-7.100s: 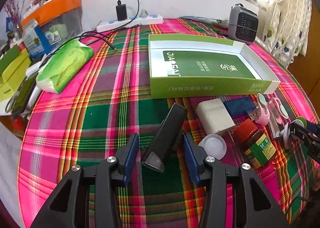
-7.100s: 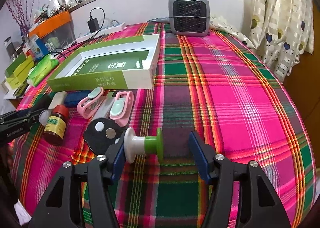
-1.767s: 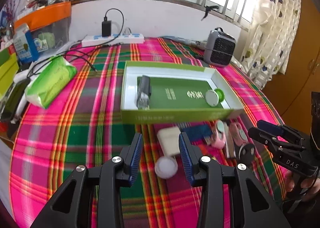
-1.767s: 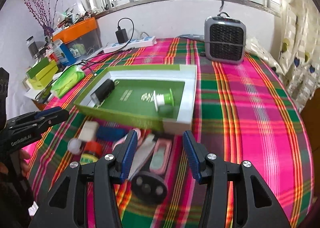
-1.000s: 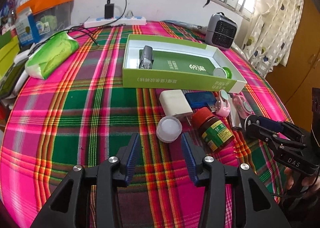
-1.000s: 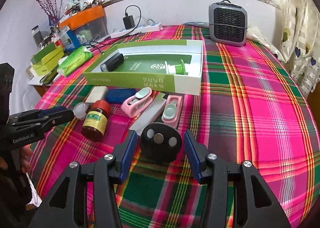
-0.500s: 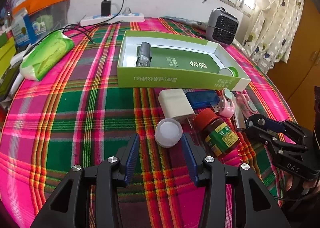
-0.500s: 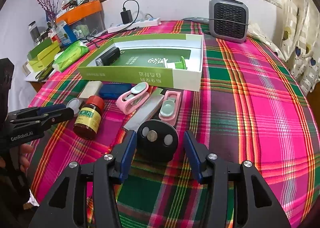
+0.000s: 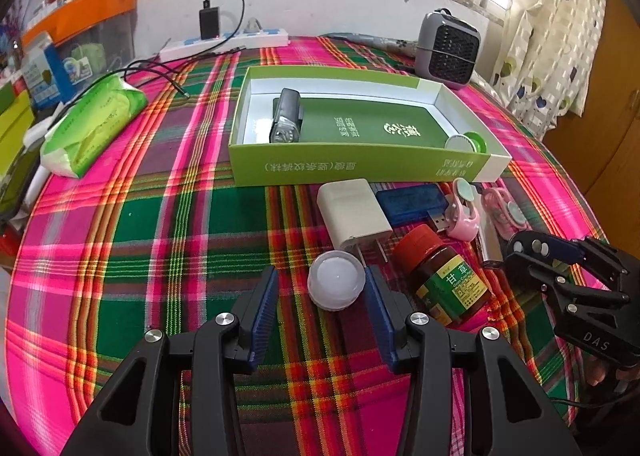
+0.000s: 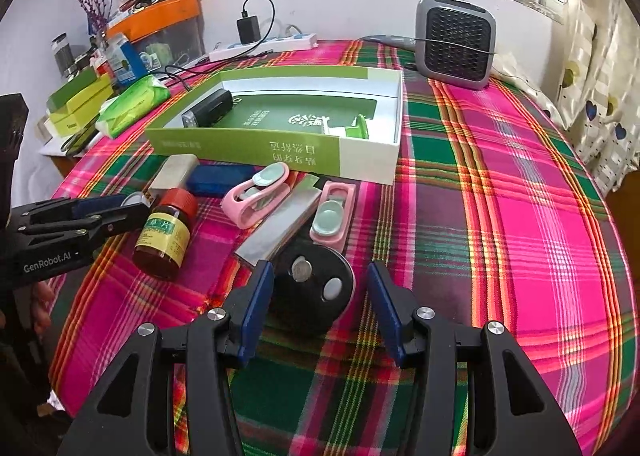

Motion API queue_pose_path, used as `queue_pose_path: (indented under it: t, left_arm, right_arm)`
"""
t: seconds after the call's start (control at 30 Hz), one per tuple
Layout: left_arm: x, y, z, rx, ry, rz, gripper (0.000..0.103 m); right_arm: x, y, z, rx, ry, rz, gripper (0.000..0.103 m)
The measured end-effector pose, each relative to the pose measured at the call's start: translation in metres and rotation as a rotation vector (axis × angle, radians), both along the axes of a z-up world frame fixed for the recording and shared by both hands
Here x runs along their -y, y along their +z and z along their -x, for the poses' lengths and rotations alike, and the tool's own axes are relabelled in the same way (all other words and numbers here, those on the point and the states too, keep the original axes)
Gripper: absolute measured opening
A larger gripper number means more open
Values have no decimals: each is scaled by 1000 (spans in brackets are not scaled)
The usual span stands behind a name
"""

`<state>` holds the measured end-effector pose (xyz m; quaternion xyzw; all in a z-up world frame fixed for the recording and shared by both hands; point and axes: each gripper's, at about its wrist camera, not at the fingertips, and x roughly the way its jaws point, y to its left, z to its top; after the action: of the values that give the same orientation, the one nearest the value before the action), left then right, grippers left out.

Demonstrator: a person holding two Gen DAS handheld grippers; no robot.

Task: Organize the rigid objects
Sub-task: 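Grasp the white round cap with the left tool while the right tool grasps the black dotted puck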

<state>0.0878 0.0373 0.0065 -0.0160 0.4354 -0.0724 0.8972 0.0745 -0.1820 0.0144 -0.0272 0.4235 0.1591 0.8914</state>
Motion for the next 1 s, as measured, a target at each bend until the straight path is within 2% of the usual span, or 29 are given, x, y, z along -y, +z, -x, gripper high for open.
queue_pose_path:
  t: [0.4, 0.57, 0.7, 0.83, 0.87, 1.0]
  left_arm:
    - [-1, 0, 0, 0, 6, -3, 42]
    - [-5, 0, 1, 1, 25, -6, 33]
    - [-4, 0, 2, 2, 31, -12, 27]
    - [-4, 0, 2, 3, 33, -12, 27]
    - [-4, 0, 2, 2, 33, -12, 27]
    - [-5, 0, 3, 2, 34, -11, 27]
  right_arm:
    - [1, -1, 2, 9, -2, 23, 50]
    - [2, 0, 3, 13, -6, 28, 50]
    - [2, 0, 4, 16, -13, 29, 44]
    - [4, 0, 4, 17, -16, 28, 39]
    - [4, 0, 4, 17, -17, 26, 35]
    - [6, 0, 4, 17, -24, 22, 35]
